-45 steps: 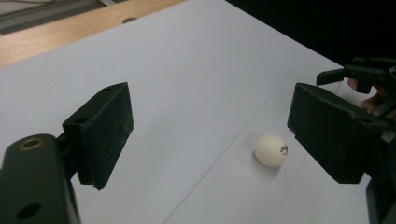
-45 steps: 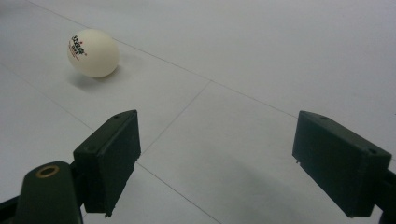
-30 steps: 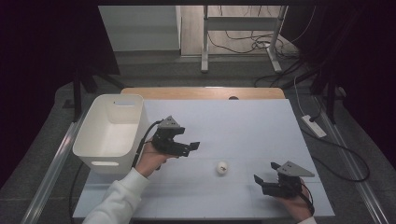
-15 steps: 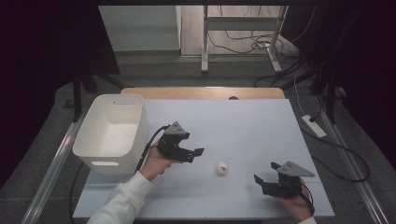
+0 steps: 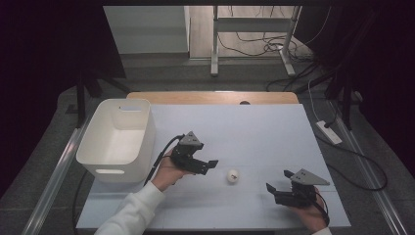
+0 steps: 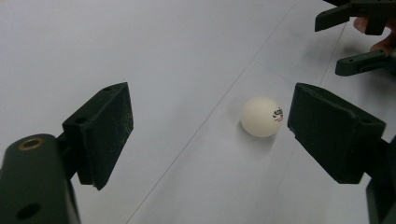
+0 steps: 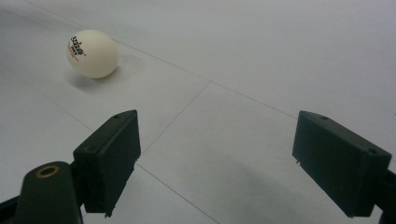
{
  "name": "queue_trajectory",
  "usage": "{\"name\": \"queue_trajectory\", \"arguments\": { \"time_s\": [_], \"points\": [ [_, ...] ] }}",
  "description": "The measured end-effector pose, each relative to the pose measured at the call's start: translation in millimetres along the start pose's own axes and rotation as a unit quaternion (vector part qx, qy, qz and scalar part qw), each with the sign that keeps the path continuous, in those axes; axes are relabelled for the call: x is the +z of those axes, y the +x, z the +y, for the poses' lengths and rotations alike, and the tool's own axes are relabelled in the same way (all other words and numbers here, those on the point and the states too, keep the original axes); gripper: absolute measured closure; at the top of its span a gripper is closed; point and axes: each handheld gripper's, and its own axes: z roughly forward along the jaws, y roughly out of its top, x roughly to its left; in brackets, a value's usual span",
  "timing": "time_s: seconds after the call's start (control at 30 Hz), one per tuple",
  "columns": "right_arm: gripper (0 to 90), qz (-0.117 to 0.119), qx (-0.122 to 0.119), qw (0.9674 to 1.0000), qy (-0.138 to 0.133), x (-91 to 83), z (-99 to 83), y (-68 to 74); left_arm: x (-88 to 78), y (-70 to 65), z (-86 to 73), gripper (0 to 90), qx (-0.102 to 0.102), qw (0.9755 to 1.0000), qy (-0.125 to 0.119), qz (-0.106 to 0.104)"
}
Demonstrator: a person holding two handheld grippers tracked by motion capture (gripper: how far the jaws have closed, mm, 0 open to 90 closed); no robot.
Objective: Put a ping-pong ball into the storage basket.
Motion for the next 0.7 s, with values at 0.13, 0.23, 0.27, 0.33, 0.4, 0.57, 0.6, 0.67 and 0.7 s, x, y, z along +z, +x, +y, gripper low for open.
{"name": "queue_trajectory", "arguments": {
  "time_s": [0.13,0.23,0.27,0.33,0.4,0.57,0.6,0.67,0.7],
  "points": [
    [15.0,0.0,0.0,1.0,0.0,0.1,-0.1,-0.1,4.5,-1.9,-0.1,15.2,0.005,1.0,0.005,-0.002],
    [15.0,0.0,0.0,1.0,0.0,0.2,-0.1,-0.1,7.8,-3.1,-0.7,15.2,0.004,0.9999,0.009,-0.005],
    [15.0,0.0,0.0,1.0,0.0,0.2,0.0,-0.2,9.2,-3.9,-1.0,15.2,0.003,0.9999,0.01,-0.007],
    [15.0,0.0,-0.001,1.0,0.0,0.2,-0.1,-0.1,11.5,-4.8,-1.5,15.1,0.005,0.9999,0.013,-0.008],
    [15.0,0.0,-0.001,1.0,0.0,0.1,-0.1,-0.1,14.7,-5.9,-1.8,15.1,0.006,0.9998,0.016,-0.009],
    [15.0,0.0,0.0,1.0,-0.001,0.0,0.0,-0.2,19.7,-7.6,-1.5,15.1,0.006,0.9997,0.019,-0.013],
    [15.0,0.0,0.0,1.0,0.0,0.1,0.0,-0.2,20.3,-7.8,-1.4,15.1,0.006,0.9997,0.02,-0.013],
    [15.0,0.0,-0.001,1.0,0.0,0.1,0.0,-0.2,21.6,-8.3,-1.3,15.1,0.007,0.9997,0.02,-0.015],
    [15.0,0.0,-0.001,1.0,0.0,0.1,-0.1,-0.2,23.1,-9.5,-1.2,15.1,0.005,0.9997,0.02,-0.016]
  ]
}}
